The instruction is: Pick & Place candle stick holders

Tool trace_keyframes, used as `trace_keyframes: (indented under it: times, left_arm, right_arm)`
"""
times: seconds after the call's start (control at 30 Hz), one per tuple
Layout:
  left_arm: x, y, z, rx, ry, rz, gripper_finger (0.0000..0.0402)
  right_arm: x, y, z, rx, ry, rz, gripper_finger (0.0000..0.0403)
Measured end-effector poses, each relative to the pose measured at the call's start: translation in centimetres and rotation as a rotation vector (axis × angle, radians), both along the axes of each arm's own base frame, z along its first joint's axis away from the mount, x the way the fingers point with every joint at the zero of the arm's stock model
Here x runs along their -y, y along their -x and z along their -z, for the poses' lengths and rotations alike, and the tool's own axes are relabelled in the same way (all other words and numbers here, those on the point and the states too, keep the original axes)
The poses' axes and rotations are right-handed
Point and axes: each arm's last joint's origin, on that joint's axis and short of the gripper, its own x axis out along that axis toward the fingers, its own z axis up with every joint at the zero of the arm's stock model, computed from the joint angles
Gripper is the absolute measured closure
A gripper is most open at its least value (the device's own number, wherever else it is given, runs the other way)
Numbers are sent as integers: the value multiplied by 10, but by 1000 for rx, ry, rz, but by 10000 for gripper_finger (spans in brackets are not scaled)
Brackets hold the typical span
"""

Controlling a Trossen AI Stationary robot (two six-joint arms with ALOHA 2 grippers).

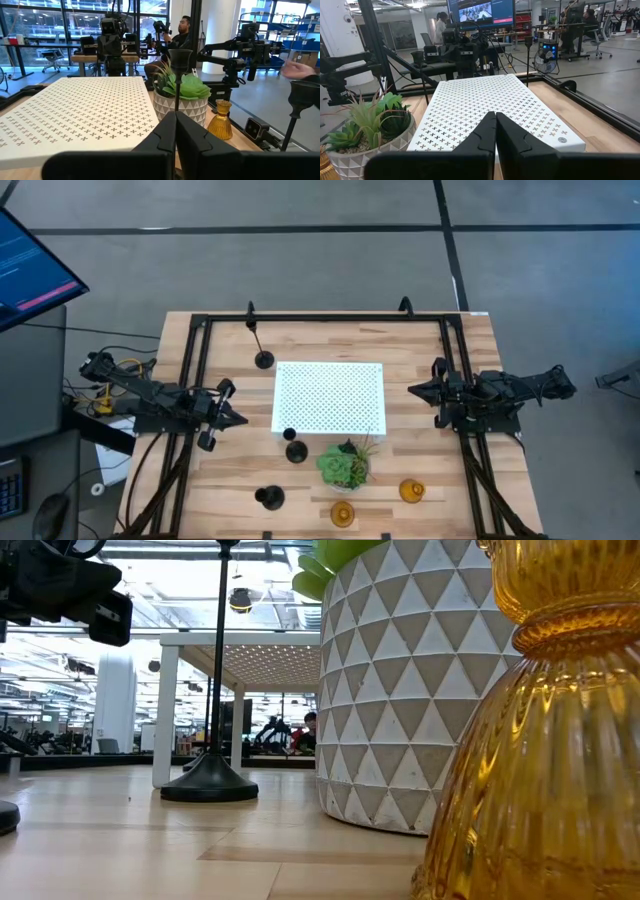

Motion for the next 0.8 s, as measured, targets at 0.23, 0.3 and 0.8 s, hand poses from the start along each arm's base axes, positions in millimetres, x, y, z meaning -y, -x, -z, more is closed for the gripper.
trace_keyframes:
  times: [0.23,0.3,0.8]
  left_arm:
    - [0,0,0,0,0,0,394]
    - [0,0,0,0,0,0,394]
    - [0,0,-1,9,2,-1,394]
  right_arm:
    - [0,0,0,0,0,0,403]
    - [0,0,0,0,0,0,403]
    - [0,0,0,0,0,0,403]
